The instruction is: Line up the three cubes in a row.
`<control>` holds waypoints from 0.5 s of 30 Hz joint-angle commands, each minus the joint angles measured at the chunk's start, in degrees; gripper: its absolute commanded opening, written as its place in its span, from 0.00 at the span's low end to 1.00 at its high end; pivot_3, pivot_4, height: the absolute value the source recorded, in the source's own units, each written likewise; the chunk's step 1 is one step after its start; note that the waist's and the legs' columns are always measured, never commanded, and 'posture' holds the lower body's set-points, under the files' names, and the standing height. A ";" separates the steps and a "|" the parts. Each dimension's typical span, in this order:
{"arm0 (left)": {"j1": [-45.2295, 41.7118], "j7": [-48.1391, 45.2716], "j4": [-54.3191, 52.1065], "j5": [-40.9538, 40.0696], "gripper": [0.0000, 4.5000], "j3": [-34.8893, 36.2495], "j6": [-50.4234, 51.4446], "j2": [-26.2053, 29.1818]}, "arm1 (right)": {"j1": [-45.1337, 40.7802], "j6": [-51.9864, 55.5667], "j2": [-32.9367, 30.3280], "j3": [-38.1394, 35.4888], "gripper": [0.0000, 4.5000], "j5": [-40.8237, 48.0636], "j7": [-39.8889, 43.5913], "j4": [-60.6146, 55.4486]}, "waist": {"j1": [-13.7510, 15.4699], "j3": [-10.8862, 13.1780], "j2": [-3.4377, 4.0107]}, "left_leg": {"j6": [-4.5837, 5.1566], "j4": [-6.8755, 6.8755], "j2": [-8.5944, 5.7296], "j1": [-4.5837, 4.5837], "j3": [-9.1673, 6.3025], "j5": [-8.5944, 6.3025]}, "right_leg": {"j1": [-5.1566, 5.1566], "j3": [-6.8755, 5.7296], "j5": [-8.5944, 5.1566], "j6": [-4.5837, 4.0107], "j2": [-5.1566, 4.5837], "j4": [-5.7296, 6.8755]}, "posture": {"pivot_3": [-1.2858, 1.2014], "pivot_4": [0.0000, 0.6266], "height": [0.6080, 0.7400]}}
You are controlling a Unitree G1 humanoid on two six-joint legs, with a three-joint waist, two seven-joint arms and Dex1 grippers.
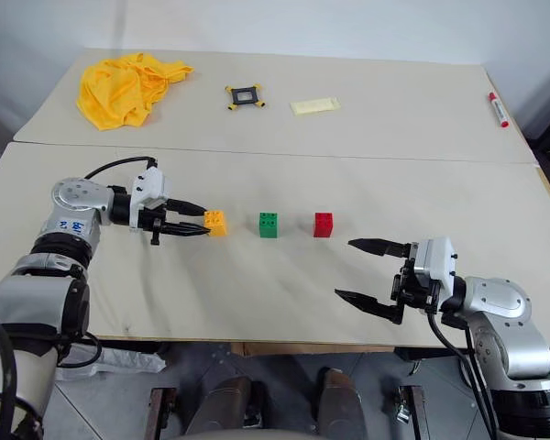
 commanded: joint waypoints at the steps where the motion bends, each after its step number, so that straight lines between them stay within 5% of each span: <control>1: 0.06 -0.63 -0.68 -2.01 0.66 2.75 -0.54 0.23 | -0.83 0.24 -0.39 -0.89 1.00 1.02 -0.27 -1.33 | 0.00 0.00 0.00 | 0.00 0.00 0.00 0.00 0.00 0.00 | 0.00 0.00 0.00 0.00 0.00 0.00 | 0.52 0.24 1.00; 3: 0.69 -2.38 -1.86 -4.07 0.80 4.87 0.11 0.57 | -1.34 0.30 -0.35 -0.79 1.00 1.18 -0.02 -1.04 | 0.00 0.00 0.00 | 0.00 0.00 -0.01 0.00 -0.01 0.00 | 0.00 0.00 0.00 0.00 -0.01 -0.01 | 0.52 0.24 1.00; 7: 4.76 -8.81 -8.14 -9.82 0.80 8.91 6.57 3.72 | -3.86 -0.66 -0.38 -1.22 1.00 1.84 2.94 2.79 | -0.06 0.00 0.00 | 0.00 0.00 -0.01 0.00 -0.02 0.00 | 0.00 0.00 0.00 0.00 -0.01 -0.01 | 0.52 0.24 1.00; 11: 17.40 -7.84 -23.54 -16.40 0.98 13.71 14.50 9.49 | -9.76 0.08 -0.41 -2.41 1.00 4.36 6.76 9.81 | -1.62 0.01 0.03 | 0.00 -0.08 0.05 0.03 0.00 0.00 | -0.03 0.01 0.00 0.00 0.00 0.00 | 0.52 0.24 1.00; 15: 32.37 -0.64 -39.23 -21.80 0.99 20.80 18.40 12.51 | -15.44 -0.71 0.00 -3.15 1.00 3.82 7.91 15.92 | -1.64 0.04 0.07 | -0.02 -0.08 0.10 0.05 -0.13 -0.01 | -0.03 0.00 -0.02 -0.04 -0.01 0.07 | 0.52 0.24 1.00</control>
